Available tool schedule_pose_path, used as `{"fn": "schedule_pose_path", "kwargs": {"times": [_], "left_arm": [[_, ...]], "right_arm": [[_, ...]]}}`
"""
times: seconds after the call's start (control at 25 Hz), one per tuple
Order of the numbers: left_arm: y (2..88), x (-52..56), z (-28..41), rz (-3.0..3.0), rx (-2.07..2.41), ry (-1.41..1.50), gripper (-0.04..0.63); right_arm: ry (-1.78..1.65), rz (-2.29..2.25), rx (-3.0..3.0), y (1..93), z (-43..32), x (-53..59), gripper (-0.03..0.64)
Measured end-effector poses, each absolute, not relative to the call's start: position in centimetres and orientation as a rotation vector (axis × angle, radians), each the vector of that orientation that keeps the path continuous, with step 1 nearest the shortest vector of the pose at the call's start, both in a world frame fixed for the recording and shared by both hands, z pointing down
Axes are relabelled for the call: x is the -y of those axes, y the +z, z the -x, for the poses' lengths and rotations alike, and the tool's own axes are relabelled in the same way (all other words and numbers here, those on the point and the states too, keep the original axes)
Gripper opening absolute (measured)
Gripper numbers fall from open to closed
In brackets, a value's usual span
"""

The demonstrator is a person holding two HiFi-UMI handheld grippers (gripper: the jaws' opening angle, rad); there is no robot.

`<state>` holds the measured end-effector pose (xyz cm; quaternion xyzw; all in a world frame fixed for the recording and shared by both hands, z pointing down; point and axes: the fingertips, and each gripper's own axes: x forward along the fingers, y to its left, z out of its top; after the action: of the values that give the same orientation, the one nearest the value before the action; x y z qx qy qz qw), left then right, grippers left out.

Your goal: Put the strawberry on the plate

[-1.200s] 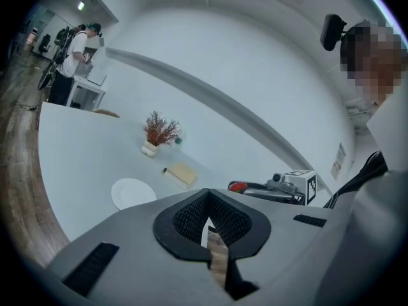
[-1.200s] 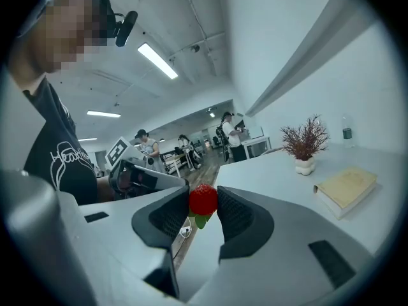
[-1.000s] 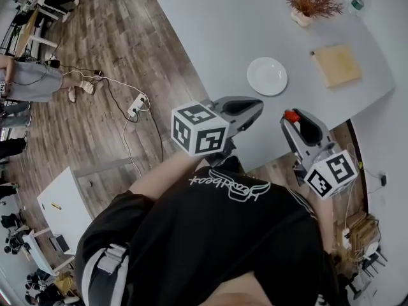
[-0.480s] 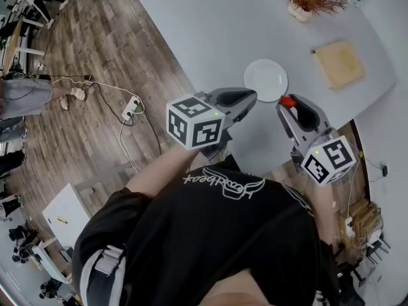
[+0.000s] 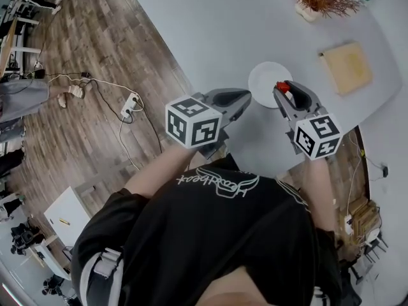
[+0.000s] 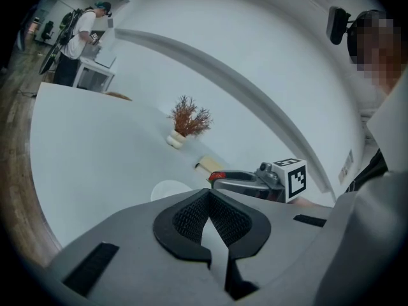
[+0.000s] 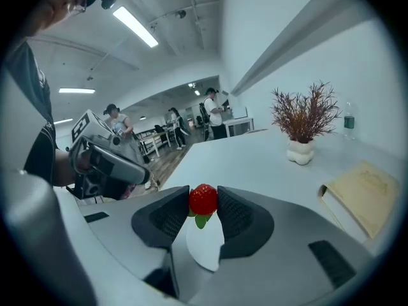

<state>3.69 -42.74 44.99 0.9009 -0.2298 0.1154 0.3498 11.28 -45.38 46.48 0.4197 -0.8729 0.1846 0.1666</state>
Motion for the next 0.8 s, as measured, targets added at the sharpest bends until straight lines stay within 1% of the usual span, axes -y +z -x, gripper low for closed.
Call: {"fn": "schedule_pose_path", "kwargs": {"times": [0.32,0.8], "left_arm": [[47.0,44.5,-2.8,-2.285,0.621,0.294,0.006],[48.5,45.2,-2.5,-2.244,0.618,0.301,0.006]], "right_arm": [[0.514,-1.138,2.343,52.1,-10.9,48.3,0.132],[0.426,-1.068,2.186,56.8,-10.9,49.3,0.132]]}}
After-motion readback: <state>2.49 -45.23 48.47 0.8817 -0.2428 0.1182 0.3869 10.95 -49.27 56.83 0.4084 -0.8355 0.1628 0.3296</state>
